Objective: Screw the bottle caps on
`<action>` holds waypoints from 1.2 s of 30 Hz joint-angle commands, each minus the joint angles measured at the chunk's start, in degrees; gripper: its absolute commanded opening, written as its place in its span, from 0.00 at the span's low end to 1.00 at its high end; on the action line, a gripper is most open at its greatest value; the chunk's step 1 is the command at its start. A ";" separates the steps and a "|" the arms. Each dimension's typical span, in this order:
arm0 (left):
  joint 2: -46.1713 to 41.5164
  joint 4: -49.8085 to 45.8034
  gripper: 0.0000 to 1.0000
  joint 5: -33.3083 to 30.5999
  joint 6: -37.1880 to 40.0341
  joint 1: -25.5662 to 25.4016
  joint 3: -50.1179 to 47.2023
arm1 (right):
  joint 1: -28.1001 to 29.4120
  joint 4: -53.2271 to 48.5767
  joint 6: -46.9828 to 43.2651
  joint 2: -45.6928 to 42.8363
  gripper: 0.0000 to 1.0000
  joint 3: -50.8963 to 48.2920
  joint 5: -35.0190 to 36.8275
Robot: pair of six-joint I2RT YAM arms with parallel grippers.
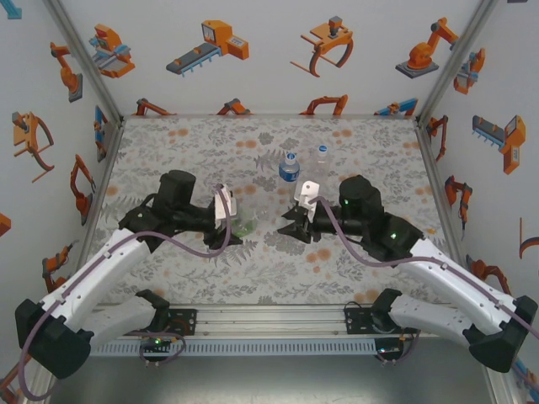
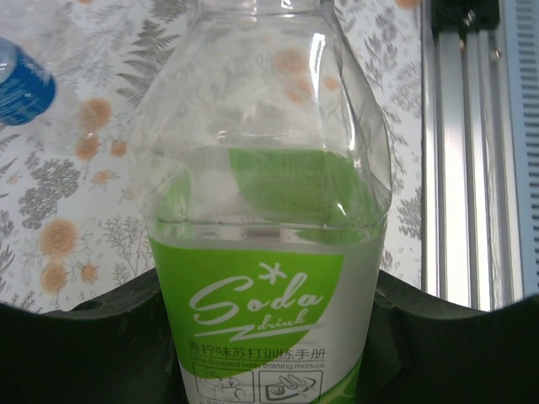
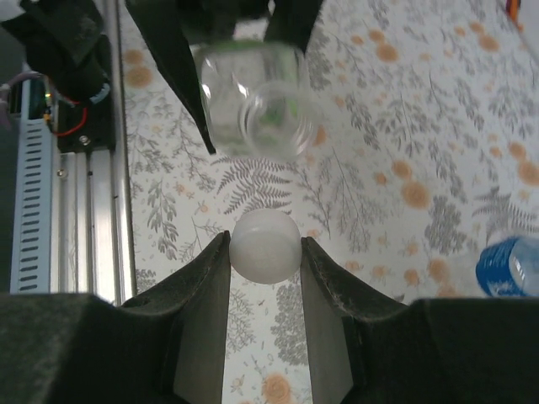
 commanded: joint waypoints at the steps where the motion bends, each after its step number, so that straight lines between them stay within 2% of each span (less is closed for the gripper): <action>1: 0.42 -6.14 0.00 -0.67 7.59 -1.94 1.74 | -0.12 -1.25 -7.42 -0.50 0.12 3.30 -9.16; 8: -0.09 -7.67 0.00 2.35 10.24 -3.09 1.79 | -0.05 -2.48 -10.61 1.19 0.09 5.19 -15.15; 20: -0.62 -7.74 0.00 5.84 11.48 -3.17 1.53 | 1.22 -0.19 -10.51 4.04 0.07 4.80 -15.31; 36: -0.65 -7.76 0.00 7.03 11.57 -3.18 1.60 | 3.38 2.23 -10.20 6.58 0.06 4.83 -14.78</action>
